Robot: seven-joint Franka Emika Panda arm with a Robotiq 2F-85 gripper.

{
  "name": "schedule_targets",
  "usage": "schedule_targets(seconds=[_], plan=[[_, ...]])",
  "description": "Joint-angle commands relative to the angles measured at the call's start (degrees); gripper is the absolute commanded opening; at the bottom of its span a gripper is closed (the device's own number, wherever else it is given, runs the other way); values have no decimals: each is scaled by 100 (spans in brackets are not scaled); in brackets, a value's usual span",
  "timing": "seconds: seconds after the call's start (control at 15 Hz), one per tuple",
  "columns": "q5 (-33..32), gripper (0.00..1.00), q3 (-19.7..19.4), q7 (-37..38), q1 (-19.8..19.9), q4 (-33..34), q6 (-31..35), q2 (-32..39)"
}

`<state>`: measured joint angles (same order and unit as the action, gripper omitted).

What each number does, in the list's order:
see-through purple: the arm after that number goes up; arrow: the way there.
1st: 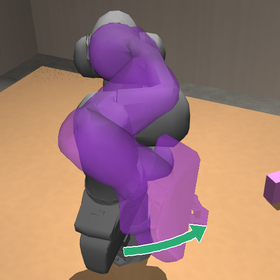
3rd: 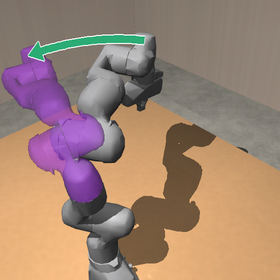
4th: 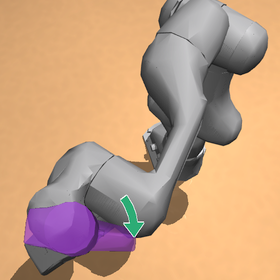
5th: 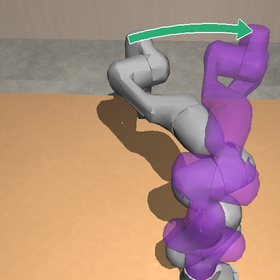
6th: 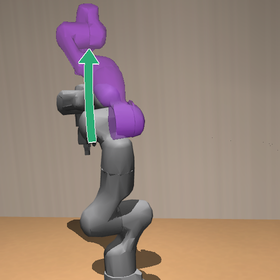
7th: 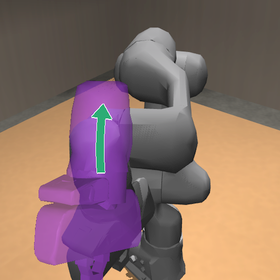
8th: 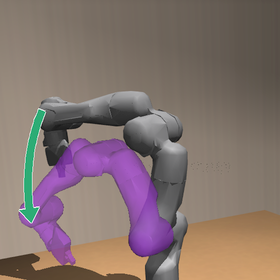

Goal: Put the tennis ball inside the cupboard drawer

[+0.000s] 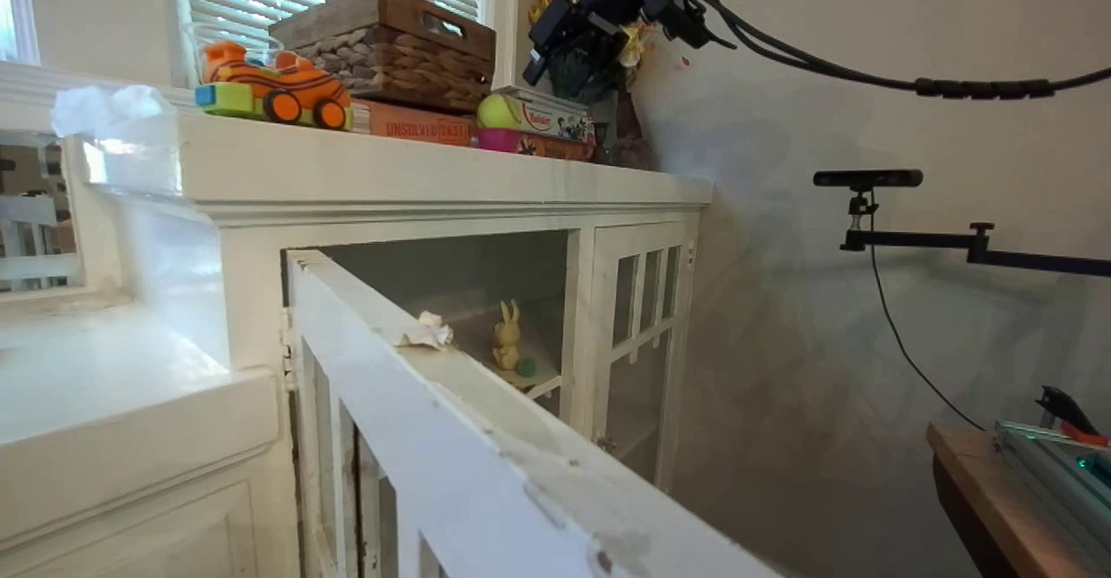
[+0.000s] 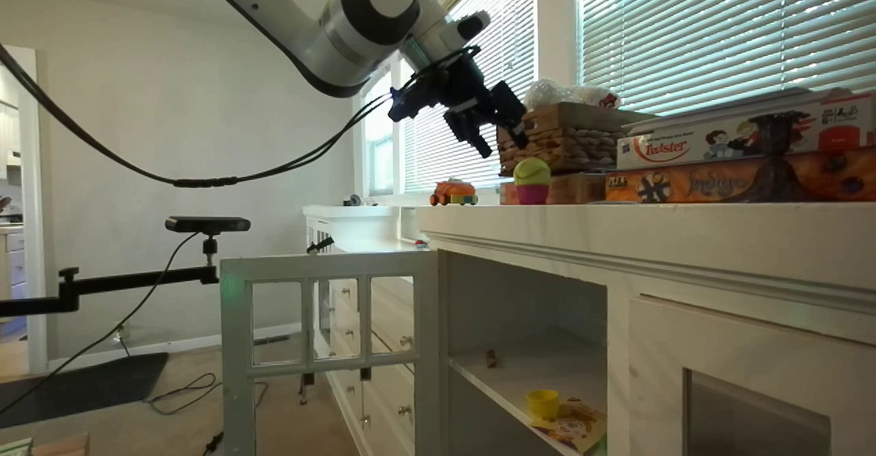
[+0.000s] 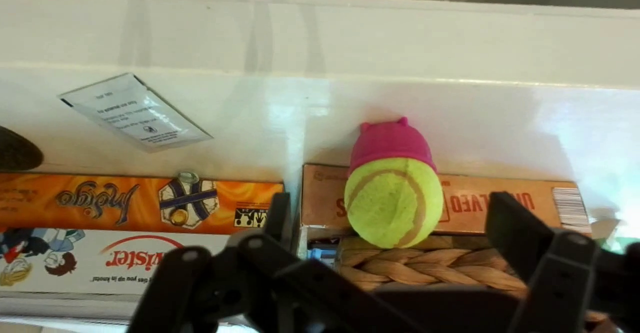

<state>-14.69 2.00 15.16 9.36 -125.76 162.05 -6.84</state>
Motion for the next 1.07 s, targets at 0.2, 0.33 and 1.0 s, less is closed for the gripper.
schedule_targets(seconds=[0.2,0.33,1.0], plan=[[-20,100,-11,-456,5,618,91,632],[56,100,-1,-588,-8,732,108,784],[106,59,71,-880,17,1189,132,1253]])
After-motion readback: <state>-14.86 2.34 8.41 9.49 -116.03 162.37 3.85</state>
